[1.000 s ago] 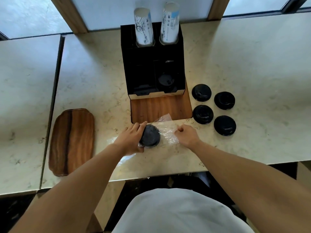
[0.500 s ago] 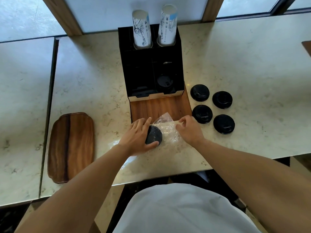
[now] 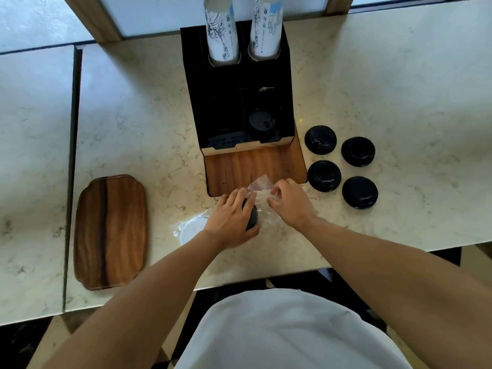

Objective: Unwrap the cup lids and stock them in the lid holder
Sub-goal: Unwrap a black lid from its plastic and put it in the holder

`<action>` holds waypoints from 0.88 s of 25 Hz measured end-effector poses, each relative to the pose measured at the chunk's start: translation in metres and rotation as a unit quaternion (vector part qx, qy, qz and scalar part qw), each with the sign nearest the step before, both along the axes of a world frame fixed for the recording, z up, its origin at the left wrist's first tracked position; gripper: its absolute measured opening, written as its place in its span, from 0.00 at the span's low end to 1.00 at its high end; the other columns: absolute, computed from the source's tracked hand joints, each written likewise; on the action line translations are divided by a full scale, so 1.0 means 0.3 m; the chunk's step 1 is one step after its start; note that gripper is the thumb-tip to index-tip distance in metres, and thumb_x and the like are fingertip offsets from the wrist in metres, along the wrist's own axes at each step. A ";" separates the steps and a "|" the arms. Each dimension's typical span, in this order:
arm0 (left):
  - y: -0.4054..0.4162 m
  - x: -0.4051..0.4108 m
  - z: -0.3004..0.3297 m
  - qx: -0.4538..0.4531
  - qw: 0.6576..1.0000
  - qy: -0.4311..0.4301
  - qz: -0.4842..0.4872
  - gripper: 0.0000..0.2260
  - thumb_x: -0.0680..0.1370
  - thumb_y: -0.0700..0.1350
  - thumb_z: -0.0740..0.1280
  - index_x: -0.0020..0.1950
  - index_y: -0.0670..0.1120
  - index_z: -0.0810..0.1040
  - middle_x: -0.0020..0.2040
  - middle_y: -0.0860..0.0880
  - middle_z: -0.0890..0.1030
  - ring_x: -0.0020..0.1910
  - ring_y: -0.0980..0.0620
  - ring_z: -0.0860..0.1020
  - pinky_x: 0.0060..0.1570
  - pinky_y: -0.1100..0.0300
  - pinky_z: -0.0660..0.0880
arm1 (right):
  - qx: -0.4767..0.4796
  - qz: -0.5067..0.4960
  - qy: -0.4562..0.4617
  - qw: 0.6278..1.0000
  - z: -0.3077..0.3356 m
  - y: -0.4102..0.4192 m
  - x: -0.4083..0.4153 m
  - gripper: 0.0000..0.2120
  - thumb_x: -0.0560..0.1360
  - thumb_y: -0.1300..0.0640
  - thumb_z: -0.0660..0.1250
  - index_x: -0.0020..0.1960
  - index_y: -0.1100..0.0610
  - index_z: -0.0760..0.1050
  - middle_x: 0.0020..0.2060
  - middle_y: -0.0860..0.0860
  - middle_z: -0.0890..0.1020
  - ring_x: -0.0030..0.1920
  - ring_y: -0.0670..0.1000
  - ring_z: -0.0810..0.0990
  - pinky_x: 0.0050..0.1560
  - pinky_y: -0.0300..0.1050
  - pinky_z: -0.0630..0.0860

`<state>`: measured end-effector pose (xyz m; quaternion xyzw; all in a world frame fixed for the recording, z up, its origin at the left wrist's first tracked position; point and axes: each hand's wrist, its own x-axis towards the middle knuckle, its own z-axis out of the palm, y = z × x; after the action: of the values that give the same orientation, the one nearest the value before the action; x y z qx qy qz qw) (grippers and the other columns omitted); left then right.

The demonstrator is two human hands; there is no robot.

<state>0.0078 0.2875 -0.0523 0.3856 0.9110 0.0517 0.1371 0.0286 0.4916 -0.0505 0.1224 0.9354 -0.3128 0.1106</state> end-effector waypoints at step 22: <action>0.013 0.013 -0.006 -0.022 0.999 0.012 0.026 0.32 0.78 0.65 0.57 0.74 0.45 0.67 0.68 0.42 0.74 0.65 0.40 0.72 0.63 0.41 0.73 | -0.020 -0.114 -0.033 0.993 -0.009 0.105 -0.039 0.09 0.80 0.52 0.68 0.41 0.50 0.75 0.46 0.49 0.79 0.44 0.49 0.79 0.46 0.45 0.76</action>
<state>0.0117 0.2913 -0.0541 0.3596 0.9231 0.0303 0.1328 0.0168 0.5231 -0.0531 0.2364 0.9047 -0.3379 0.1069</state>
